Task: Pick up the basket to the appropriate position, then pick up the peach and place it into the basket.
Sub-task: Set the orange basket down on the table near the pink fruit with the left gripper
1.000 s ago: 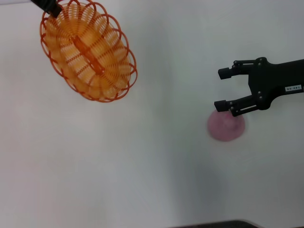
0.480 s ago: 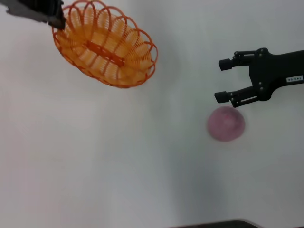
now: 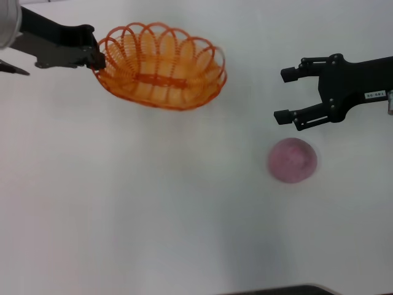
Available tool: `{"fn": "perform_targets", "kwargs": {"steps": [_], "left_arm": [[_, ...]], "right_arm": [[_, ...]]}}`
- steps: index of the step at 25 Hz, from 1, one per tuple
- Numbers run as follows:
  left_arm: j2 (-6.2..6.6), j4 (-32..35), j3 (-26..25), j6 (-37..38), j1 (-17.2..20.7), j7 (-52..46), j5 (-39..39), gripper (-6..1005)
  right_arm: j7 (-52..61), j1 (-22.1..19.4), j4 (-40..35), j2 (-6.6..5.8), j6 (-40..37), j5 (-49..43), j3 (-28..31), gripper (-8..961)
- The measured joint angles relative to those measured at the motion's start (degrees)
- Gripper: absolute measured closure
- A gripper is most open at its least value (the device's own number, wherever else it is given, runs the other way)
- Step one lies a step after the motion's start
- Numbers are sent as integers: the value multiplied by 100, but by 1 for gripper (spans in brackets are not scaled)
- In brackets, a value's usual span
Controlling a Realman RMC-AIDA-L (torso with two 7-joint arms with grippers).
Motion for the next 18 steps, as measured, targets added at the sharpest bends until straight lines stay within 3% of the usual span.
{"fn": "perform_targets", "kwargs": {"steps": [7,18], "left_arm": [[-2,-920,-276,-721,219,-23,-615,954],[-1,-1587,45,-1762,618,-32,-683,949]], "right_arm": [[-119,-3,-113,-40,44,-44,-152,11],[-135,-5,-258,-76,191,-54,-300,12]]}}
